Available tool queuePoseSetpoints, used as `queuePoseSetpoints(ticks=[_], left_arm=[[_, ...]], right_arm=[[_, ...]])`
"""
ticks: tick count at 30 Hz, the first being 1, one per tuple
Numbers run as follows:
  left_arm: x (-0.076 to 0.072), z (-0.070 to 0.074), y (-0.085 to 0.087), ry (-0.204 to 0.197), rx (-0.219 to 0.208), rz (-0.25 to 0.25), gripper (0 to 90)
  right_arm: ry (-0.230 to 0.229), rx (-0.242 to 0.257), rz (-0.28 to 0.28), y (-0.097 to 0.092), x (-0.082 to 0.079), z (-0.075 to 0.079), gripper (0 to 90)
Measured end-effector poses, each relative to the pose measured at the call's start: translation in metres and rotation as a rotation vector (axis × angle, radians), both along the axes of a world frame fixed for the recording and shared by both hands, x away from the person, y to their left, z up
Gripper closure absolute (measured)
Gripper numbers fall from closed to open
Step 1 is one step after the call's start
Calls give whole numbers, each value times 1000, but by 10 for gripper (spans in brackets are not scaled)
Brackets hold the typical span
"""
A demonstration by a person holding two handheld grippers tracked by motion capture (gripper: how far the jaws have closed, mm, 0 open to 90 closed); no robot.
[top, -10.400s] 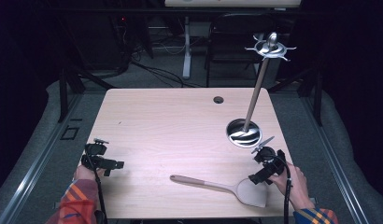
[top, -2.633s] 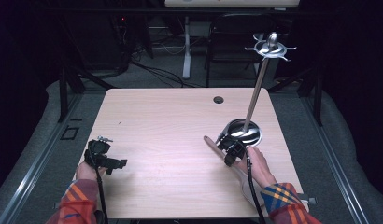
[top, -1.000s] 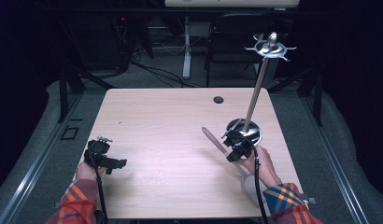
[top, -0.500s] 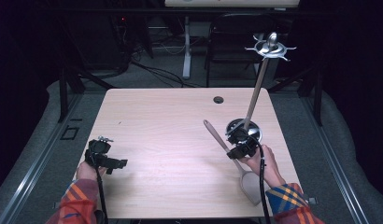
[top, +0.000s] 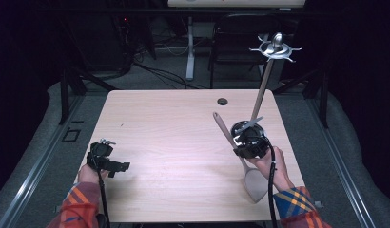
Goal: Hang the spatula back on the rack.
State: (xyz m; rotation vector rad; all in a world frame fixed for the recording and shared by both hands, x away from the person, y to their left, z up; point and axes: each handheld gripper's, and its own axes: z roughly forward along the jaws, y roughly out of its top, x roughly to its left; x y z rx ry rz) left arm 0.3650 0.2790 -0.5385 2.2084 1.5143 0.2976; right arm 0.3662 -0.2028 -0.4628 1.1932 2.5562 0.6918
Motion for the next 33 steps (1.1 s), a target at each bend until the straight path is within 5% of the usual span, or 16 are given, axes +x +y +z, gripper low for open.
queuePoseSetpoints(ticks=[33], left_arm=[[0,1,-1,-19,-13,-20,0]], right_arm=[[-194,148,-105,-26,-11,32,783]])
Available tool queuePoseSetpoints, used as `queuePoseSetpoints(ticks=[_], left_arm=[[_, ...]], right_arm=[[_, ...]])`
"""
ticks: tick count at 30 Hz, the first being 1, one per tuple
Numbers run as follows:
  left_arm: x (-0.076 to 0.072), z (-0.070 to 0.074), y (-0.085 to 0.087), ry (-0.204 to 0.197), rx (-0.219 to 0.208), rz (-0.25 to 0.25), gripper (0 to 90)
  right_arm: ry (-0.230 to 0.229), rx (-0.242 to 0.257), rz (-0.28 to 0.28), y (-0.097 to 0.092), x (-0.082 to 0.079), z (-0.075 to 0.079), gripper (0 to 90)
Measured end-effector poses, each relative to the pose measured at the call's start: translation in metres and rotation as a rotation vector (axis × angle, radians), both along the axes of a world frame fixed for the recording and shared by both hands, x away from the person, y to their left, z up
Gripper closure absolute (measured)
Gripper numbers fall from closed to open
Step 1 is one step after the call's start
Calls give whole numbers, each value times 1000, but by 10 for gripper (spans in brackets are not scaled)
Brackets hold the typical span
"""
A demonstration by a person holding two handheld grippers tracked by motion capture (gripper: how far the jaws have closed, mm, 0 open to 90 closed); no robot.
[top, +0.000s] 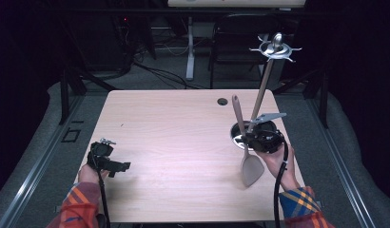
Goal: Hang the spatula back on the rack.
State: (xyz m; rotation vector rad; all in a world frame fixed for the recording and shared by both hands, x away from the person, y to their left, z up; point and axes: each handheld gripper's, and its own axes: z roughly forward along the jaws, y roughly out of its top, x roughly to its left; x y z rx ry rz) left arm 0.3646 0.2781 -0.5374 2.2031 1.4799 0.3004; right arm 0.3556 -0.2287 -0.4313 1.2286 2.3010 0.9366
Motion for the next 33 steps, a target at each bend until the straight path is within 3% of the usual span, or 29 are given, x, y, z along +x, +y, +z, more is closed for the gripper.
queuePoseSetpoints(ticks=[8,21,33], left_arm=[[0,0,0,-2,3,-5,0],[1,0,-2,1,6,-12,0],[0,1,-1,-6,8,-7,0]], right_arm=[[-76,21,-35,-6,-4,10,783],[-146,38,-81,-18,-7,20,783],[-177,34,-124,-32,-9,29,783]])
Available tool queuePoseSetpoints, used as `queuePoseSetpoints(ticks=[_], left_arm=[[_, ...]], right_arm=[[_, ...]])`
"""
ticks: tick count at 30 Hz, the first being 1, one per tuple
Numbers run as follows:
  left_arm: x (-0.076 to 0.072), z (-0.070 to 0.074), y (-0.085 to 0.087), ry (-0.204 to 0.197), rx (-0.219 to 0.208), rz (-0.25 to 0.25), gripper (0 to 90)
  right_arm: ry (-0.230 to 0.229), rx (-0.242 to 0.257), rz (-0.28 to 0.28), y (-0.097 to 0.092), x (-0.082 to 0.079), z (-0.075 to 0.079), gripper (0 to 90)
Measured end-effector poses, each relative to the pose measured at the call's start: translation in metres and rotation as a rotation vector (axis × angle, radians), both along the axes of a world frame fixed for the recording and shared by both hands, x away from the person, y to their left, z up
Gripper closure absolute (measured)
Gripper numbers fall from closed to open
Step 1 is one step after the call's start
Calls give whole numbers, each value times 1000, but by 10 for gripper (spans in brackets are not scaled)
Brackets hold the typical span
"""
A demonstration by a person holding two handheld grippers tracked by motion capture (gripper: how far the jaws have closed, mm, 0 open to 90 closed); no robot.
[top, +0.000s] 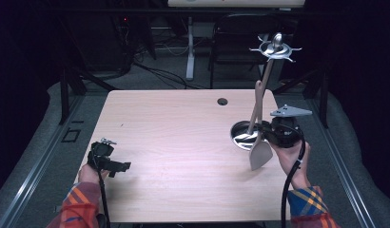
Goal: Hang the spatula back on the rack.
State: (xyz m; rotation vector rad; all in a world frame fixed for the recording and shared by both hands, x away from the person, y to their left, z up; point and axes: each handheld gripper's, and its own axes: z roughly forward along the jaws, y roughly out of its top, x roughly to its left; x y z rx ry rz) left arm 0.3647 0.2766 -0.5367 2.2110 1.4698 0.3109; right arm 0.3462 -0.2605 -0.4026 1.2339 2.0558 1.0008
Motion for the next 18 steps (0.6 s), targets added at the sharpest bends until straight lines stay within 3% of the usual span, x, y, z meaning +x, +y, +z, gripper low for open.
queuePoseSetpoints(ticks=[18], left_arm=[[3,0,-4,17,12,-23,0]], right_arm=[[-36,25,-40,-19,-4,11,783]])
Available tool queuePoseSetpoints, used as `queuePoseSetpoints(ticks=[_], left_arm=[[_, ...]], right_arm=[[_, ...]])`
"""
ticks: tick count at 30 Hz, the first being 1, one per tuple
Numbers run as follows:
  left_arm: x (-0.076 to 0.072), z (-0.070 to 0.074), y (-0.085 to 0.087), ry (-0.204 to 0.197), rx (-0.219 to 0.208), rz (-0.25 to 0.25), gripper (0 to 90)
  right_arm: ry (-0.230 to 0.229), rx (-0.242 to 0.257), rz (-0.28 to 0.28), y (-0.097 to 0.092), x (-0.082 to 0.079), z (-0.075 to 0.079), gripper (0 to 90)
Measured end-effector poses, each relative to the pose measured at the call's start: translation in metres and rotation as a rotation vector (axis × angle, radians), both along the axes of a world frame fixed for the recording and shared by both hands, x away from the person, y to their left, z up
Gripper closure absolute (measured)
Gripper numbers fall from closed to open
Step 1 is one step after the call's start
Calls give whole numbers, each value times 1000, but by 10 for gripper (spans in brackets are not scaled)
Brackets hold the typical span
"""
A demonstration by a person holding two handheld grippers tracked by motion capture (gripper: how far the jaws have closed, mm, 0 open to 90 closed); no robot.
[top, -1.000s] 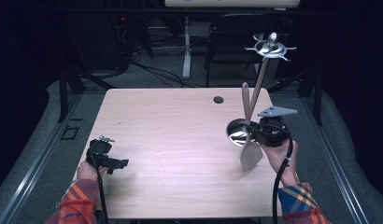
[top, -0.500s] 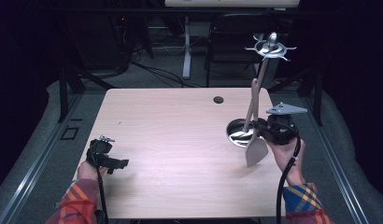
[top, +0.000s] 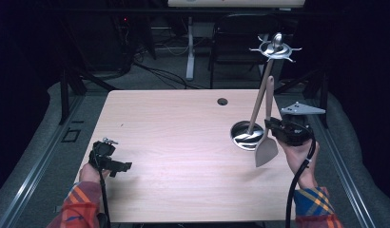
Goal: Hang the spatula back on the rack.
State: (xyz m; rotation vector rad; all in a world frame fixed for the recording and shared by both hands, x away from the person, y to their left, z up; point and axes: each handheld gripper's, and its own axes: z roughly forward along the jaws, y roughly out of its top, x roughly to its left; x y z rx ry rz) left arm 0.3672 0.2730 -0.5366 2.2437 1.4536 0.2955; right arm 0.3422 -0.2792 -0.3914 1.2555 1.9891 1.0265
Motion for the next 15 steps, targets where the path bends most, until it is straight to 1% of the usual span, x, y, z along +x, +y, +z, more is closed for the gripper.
queuePoseSetpoints(ticks=[2,3,6,9,14,15], left_arm=[[0,-1,-1,5,1,-1,0],[0,-1,-1,10,5,-10,0],[0,-1,-2,9,5,-9,0],[0,-1,-4,13,12,-24,0],[0,-1,-4,7,7,-13,0],[0,-1,-4,12,7,-14,0]], right_arm=[[-1,-3,-10,-2,0,1,783],[-3,-3,-13,-2,0,2,782],[-9,7,-19,-5,0,4,783],[-15,12,-25,-8,-1,6,783],[-29,19,-40,-14,-1,11,783],[-32,21,-41,-16,-1,12,782]])
